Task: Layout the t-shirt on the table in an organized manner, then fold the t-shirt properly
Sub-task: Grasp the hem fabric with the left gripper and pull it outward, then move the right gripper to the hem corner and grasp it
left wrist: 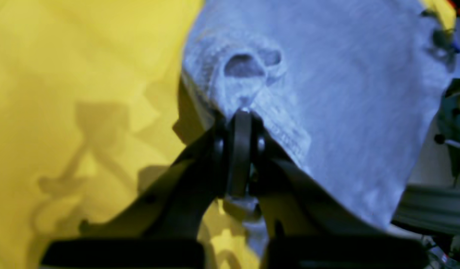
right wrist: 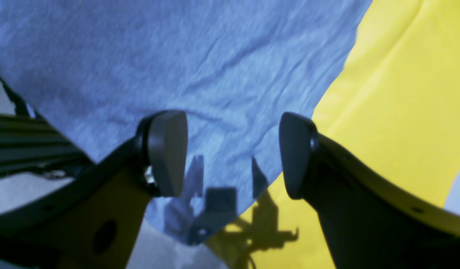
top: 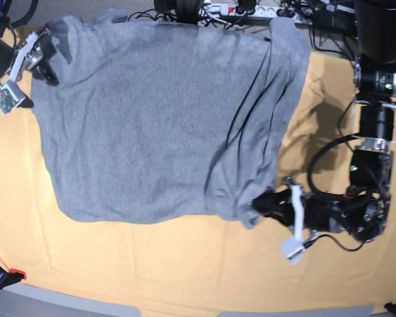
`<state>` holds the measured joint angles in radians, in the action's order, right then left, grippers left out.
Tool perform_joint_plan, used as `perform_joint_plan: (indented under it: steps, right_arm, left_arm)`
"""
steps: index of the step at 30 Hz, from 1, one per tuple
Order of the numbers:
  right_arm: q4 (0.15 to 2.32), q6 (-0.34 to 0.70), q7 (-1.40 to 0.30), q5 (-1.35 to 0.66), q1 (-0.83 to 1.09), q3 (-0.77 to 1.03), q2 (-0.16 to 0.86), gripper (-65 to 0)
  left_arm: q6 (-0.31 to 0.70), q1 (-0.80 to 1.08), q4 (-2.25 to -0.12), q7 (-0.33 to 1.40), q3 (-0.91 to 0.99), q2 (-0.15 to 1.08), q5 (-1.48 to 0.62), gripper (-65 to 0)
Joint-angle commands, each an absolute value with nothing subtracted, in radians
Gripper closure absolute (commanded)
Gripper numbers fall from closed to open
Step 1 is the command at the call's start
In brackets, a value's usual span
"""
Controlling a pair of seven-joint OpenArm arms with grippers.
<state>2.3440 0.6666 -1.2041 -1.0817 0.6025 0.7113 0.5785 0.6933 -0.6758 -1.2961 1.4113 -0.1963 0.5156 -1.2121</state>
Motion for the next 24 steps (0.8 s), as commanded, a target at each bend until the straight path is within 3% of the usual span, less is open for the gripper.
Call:
perform_joint_plan:
  steps: [1,11,24]
  right_arm:
    - [2.356,0.670,-1.185,-1.092,0.582,0.720,0.593,-40.4]
    - [2.212,0.628,-1.028,-1.040,0.338,0.683,0.593,-40.4]
    - [1.610,0.609,-1.021,-1.039,-0.171,0.232,0.590,-40.5]
  left_arm:
    - [0.698,-0.706,-1.311,1.396,-0.189,0.540,-1.232,0.0]
    - [0.698,-0.683,-1.310,1.396,-0.189,0.640,-1.232,0.0]
    - [0.698,-0.560,-1.311,1.396,-0.189,0.629,-1.270,0.0]
